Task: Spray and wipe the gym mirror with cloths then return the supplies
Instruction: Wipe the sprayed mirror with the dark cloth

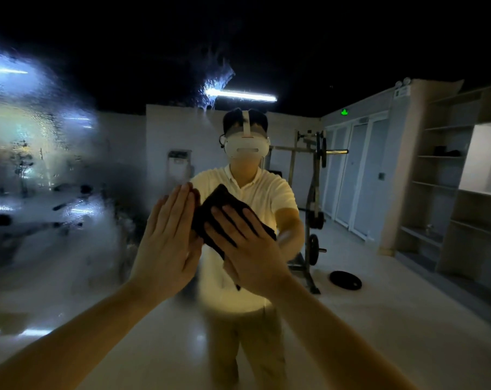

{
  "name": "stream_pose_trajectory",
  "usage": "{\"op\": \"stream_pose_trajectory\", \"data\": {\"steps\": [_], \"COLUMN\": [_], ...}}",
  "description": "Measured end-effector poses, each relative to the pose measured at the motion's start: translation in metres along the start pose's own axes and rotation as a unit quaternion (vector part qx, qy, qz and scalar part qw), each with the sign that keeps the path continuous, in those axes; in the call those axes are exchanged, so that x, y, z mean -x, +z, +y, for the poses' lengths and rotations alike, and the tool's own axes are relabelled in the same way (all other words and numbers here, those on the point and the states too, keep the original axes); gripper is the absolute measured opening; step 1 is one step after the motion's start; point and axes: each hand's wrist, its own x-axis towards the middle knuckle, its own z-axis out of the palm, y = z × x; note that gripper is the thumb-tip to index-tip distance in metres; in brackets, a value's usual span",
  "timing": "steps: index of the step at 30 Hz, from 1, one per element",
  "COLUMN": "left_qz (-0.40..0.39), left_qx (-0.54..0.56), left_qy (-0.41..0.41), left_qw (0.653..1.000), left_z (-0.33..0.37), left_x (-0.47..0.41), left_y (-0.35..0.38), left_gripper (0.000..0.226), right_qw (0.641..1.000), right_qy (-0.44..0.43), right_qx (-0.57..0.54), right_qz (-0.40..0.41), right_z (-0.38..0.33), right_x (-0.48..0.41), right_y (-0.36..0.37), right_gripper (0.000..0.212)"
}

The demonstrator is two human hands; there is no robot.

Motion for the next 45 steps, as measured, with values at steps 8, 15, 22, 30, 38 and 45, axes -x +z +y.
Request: {"op": "stream_pose_trajectory", "data": {"steps": [8, 15, 22, 30, 38, 45], "left_qz": [-0.015, -0.005, -0.020, -0.053, -0.061, -0.096], "left_qx": [-0.030, -0.034, 0.019, 0.076, 0.064, -0.006], "left_qy": [-0.045, -0.047, -0.022, -0.050, -0.048, -0.085], "left_qw": [0.998, 0.998, 0.999, 0.994, 0.995, 0.992], "left_z": [0.031, 0.031, 0.024, 0.016, 0.054, 0.060], "left_x": [-0.001, 0.000, 0.004, 0.056, 0.092, 0.095], "left_y": [0.036, 0.043, 0.021, 0.004, 0.031, 0.055], "left_gripper": [0.094, 0.099, 0.091, 0.074, 0.090, 0.102], "right_qw": [0.978, 0.864, 0.913, 0.972, 0.988, 0.934], "right_qy": [0.201, 0.496, 0.402, 0.200, 0.146, 0.354], "right_qx": [0.052, 0.014, -0.033, -0.118, -0.049, -0.037], "right_qz": [0.008, 0.085, 0.052, 0.030, -0.033, -0.015], "right_z": [0.096, 0.110, -0.001, -0.088, -0.040, 0.019], "right_x": [0.098, 0.126, 0.085, 0.031, 0.129, 0.222], "right_y": [-0.022, -0.022, 0.012, 0.029, 0.023, 0.010], "right_gripper": [0.065, 0.068, 0.072, 0.069, 0.061, 0.076]}}
